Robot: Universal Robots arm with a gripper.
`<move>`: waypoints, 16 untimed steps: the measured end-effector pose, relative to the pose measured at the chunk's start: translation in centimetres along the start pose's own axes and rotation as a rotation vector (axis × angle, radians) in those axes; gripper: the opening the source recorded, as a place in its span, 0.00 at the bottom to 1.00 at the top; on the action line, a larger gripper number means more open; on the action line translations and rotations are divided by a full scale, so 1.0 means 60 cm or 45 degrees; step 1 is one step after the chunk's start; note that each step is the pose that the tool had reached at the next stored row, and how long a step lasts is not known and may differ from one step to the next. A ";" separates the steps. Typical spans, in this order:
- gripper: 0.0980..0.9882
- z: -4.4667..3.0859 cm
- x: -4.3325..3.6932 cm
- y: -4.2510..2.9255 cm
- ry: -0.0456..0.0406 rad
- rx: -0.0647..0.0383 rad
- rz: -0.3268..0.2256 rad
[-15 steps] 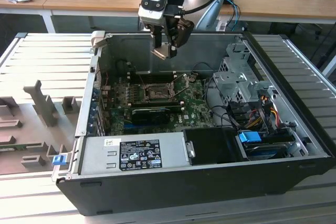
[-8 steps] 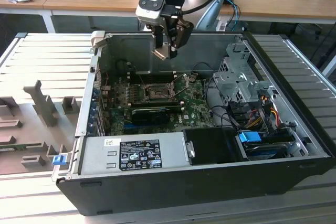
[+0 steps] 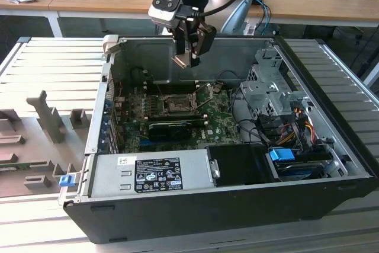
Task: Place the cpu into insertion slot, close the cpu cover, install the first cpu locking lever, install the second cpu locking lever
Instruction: 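Place the cpu into insertion slot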
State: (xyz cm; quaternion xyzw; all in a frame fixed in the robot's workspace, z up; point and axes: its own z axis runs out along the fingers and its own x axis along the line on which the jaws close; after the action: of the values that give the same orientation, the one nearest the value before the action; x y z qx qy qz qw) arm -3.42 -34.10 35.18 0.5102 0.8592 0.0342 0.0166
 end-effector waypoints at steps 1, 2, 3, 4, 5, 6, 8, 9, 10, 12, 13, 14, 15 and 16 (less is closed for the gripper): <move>0.48 0.000 0.000 0.000 -0.001 0.000 0.010; 0.48 0.000 0.000 0.000 -0.002 0.000 0.022; 0.48 0.000 0.000 0.000 -0.003 0.000 0.038; 0.48 0.000 0.000 0.000 -0.004 0.000 0.051; 0.48 0.000 0.000 0.000 -0.005 0.000 0.063; 0.48 0.000 0.000 0.000 -0.005 0.000 0.072; 0.48 0.001 0.000 0.000 -0.007 0.000 0.092; 0.48 0.001 0.000 0.000 -0.008 0.000 0.101; 0.48 0.001 0.000 0.000 -0.009 0.000 0.108; 0.48 0.001 0.000 0.000 -0.011 0.000 0.123; 0.48 0.001 0.000 0.000 -0.011 0.000 0.130; 0.48 0.001 0.000 0.000 -0.012 0.000 0.137; 0.48 0.001 0.000 0.000 -0.012 0.000 0.143; 0.48 0.001 0.000 0.000 -0.013 0.000 0.149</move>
State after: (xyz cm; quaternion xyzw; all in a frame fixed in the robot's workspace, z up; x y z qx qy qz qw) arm -3.42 -34.07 35.14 0.5598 0.8278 0.0325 0.0190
